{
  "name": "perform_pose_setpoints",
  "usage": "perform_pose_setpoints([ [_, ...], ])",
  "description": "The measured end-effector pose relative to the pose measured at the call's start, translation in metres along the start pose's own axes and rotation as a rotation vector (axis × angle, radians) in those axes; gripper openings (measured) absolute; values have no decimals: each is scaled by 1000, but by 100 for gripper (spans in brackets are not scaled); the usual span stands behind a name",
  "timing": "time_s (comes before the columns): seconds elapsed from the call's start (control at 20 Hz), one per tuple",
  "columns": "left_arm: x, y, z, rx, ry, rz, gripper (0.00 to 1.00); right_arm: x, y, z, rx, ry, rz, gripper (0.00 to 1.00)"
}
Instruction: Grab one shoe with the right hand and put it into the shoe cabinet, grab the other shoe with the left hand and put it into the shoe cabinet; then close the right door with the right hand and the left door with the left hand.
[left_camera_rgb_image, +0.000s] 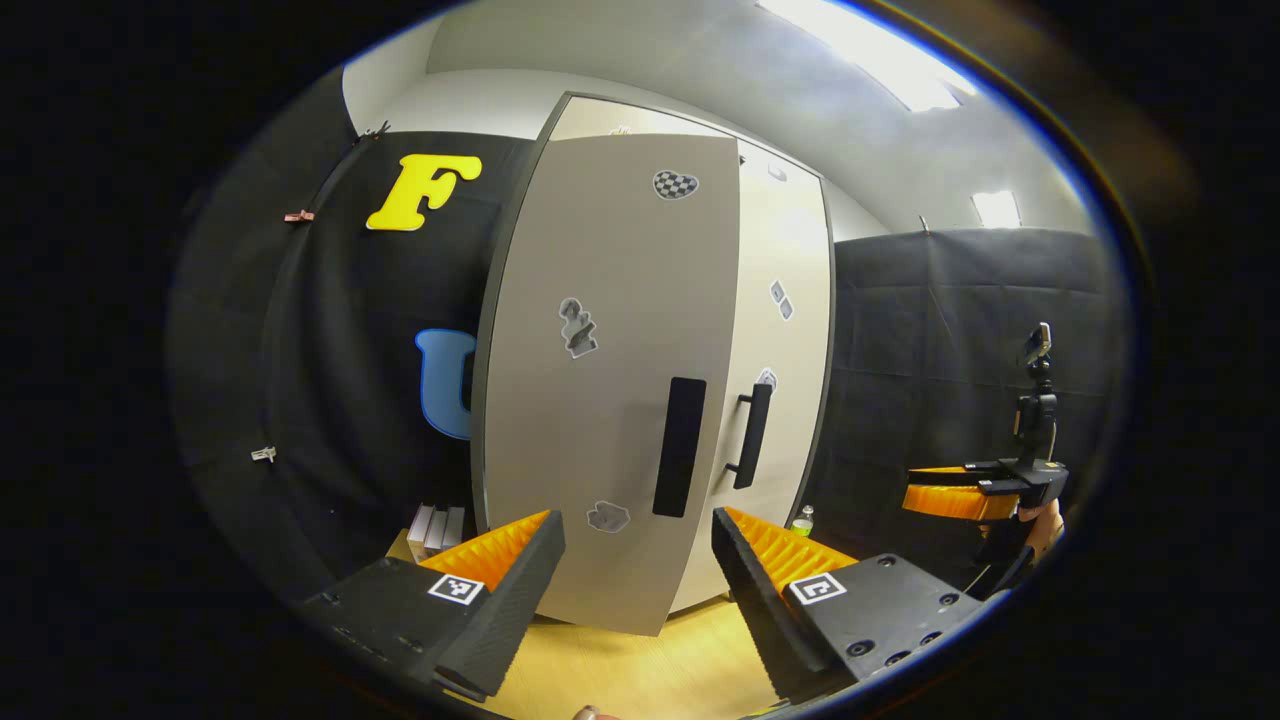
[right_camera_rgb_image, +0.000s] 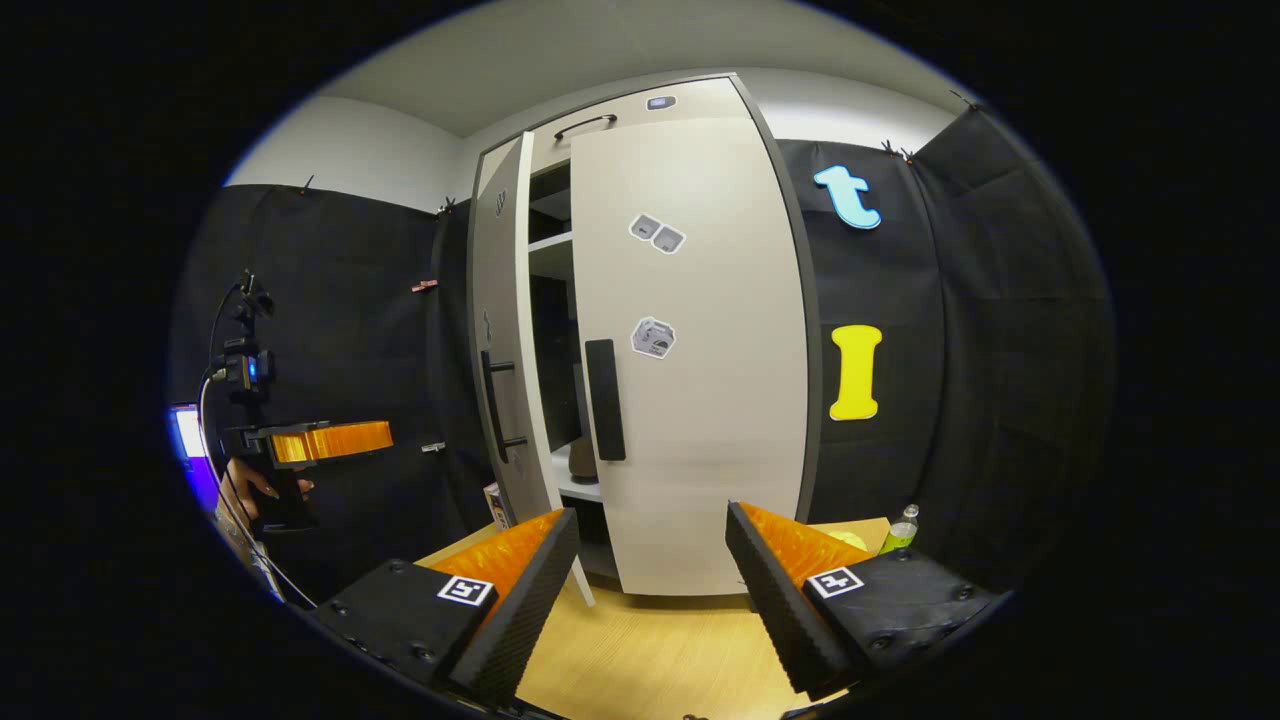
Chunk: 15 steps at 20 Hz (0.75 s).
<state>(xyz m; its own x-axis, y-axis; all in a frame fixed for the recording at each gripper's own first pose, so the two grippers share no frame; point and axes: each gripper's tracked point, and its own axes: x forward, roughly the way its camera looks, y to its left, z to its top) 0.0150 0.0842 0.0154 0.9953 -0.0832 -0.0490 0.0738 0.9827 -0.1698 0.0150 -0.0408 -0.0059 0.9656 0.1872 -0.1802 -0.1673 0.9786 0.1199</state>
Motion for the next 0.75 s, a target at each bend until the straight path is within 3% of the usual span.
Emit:
perform_pose_setpoints([
  [0.4,-8,-9,10,25,-68,-2,94,0,8,1,4,0,19,98],
  [0.75,4,-18,0,43,-30,-11,95,0,4,3,2,-5,21,98],
])
